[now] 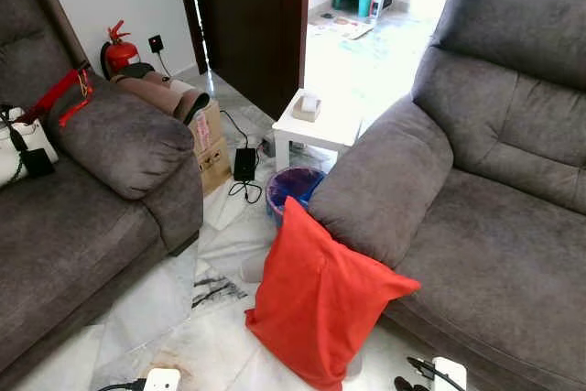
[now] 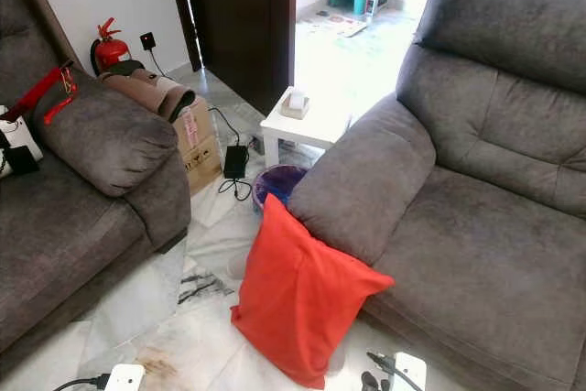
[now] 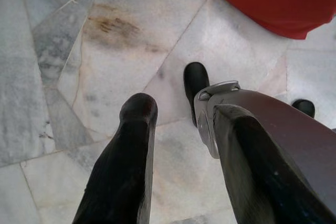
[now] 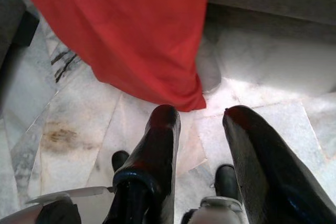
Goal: Move the pillow to the sofa from floor
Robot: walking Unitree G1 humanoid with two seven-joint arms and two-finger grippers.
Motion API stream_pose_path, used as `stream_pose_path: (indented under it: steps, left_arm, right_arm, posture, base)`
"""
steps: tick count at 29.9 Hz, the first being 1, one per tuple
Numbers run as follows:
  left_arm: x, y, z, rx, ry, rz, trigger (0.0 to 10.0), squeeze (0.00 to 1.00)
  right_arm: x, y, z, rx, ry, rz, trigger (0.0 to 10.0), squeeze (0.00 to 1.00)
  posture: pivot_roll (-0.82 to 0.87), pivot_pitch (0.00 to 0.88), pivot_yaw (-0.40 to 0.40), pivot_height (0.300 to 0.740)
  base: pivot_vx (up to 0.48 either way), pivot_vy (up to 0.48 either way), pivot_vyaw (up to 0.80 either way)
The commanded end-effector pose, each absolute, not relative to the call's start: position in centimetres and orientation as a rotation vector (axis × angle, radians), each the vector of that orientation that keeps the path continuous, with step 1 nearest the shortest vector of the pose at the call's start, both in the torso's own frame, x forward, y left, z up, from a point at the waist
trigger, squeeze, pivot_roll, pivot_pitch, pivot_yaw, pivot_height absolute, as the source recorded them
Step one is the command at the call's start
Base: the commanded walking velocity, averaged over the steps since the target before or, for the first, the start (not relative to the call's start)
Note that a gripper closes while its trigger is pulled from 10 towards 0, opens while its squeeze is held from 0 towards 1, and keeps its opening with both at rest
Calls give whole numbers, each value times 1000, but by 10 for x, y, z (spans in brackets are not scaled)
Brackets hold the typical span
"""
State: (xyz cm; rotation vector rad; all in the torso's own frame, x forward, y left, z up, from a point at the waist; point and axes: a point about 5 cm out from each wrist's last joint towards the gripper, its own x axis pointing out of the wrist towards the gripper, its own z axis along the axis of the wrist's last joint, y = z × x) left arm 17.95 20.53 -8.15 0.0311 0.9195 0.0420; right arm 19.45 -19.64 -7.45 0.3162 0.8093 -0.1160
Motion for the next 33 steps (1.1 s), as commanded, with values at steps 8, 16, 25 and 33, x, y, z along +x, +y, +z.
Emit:
stream_pose_path:
  steps: [8,16,25,33]
  left_arm:
    - [173,208,-84,42,944,43,10000,0]
    - [174,207,-84,41,944,44,10000,0]
    - [175,206,-84,38,940,51,10000,0]
    - [177,208,-82,29,922,73,10000,0]
  right_arm:
    - [197,-193,-74,326,802,-114,10000,0]
    - [199,-193,-73,330,794,-113,10000,0]
    - [201,-193,-71,336,784,-108,10000,0]
    - [202,-192,-71,339,778,-105,10000,0]
  posture:
    - [43,103,6,740]
    - [36,105,3,740]
    - [35,107,1,740]
    - [34,109,2,740]
  base:
    - [335,0,0]
    - [332,0,0]
    - [69,0,0]
    - [0,0,0]
